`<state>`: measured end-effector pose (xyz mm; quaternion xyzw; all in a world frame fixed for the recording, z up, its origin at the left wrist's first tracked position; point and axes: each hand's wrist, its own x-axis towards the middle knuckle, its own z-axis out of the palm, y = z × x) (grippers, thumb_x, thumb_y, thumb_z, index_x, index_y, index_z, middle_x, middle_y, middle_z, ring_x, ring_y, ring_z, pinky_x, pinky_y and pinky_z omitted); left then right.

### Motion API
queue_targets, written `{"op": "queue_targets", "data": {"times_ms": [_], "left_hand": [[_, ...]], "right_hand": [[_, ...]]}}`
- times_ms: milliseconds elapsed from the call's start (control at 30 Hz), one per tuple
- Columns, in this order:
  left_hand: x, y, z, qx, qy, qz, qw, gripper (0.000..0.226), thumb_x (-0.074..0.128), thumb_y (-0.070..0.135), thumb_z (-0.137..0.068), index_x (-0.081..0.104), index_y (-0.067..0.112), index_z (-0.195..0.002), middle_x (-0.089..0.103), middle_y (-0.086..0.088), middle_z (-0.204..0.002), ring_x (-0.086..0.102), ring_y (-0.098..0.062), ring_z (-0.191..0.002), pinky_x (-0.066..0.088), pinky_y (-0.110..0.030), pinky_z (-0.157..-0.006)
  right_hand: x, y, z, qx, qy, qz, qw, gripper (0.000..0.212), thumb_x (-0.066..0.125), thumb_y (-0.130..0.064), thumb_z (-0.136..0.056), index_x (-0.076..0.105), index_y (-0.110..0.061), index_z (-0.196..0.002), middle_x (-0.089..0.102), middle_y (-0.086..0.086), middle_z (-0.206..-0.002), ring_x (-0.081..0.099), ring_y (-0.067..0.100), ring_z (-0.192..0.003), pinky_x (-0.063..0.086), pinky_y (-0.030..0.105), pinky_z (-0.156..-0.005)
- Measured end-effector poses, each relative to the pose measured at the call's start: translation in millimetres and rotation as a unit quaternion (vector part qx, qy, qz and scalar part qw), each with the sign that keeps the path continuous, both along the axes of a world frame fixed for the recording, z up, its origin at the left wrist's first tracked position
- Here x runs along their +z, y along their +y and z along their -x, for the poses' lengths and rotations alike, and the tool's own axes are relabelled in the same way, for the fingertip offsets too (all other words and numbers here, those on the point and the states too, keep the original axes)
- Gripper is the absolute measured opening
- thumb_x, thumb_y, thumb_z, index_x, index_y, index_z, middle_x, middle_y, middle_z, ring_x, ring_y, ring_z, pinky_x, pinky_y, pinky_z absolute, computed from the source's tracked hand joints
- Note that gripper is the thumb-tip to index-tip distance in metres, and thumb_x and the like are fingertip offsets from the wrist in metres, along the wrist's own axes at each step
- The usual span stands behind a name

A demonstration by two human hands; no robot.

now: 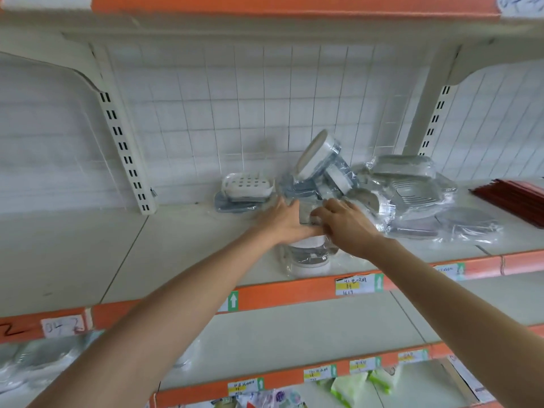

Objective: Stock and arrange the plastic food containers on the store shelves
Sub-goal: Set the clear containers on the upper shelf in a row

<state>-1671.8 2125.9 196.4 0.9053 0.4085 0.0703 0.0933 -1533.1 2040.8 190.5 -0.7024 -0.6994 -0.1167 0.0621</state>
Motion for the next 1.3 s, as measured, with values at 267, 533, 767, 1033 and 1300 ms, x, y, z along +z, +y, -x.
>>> {"op": "queue_targets", "data": {"times_ms": [267,533,767,1033,1300], "left_hand": [[2,17,38,-0.013,-0.052,0.052,0.997,0.072,0.067,0.051,-0.074,0.039,0.017,-0.131,0.041,-0.009,-0.134,0.049,-0.026,-0.116,0.044,-0.034,-0.087],[-6,29,114,0.044,-0.035,0.111,0.992,0.067,0.068,0.028,-0.075,0.034,0.012,-0.130,0.036,-0.008,-0.121,0.050,-0.024,-0.103,0.049,-0.039,-0.087],[-11,42,160,0.099,0.075,0.130,0.984,0.073,0.047,0.009,-0.084,0.012,0.020,-0.148,0.022,-0.011,-0.132,0.032,-0.032,-0.126,0.039,-0.040,-0.102],[-19,46,174,0.142,-0.005,0.204,0.969,0.069,0.071,0.043,-0.078,0.032,0.013,-0.126,0.035,-0.006,-0.123,0.045,-0.022,-0.113,0.043,-0.034,-0.092],[-29,32,177,0.131,-0.008,0.062,0.989,0.098,0.083,0.046,-0.063,0.028,0.007,-0.133,0.029,-0.010,-0.129,0.035,-0.031,-0.121,0.040,-0.040,-0.096]], "right_hand": [[-4,20,31,-0.075,-0.011,0.032,0.997,0.050,0.037,-0.045,-0.097,0.028,-0.016,-0.137,0.056,0.009,-0.126,0.053,0.025,-0.116,0.035,0.038,-0.097],[-32,37,73,-0.118,0.108,0.132,0.978,0.078,0.044,-0.067,-0.085,0.020,-0.020,-0.144,0.027,0.014,-0.140,0.023,0.035,-0.131,0.035,0.051,-0.099],[-38,57,87,0.010,0.159,0.151,0.976,0.065,0.066,-0.045,-0.079,0.039,-0.027,-0.135,0.027,0.006,-0.130,0.024,0.028,-0.126,0.029,0.042,-0.107],[-35,65,89,-0.018,0.173,0.205,0.963,0.061,0.063,-0.047,-0.081,0.033,-0.039,-0.134,0.031,0.010,-0.140,0.031,0.036,-0.128,0.026,0.042,-0.100],[-32,52,106,-0.032,0.113,0.123,0.985,0.100,0.070,-0.049,-0.074,0.005,-0.028,-0.147,0.029,0.008,-0.141,0.029,0.029,-0.129,0.026,0.044,-0.103]]}}
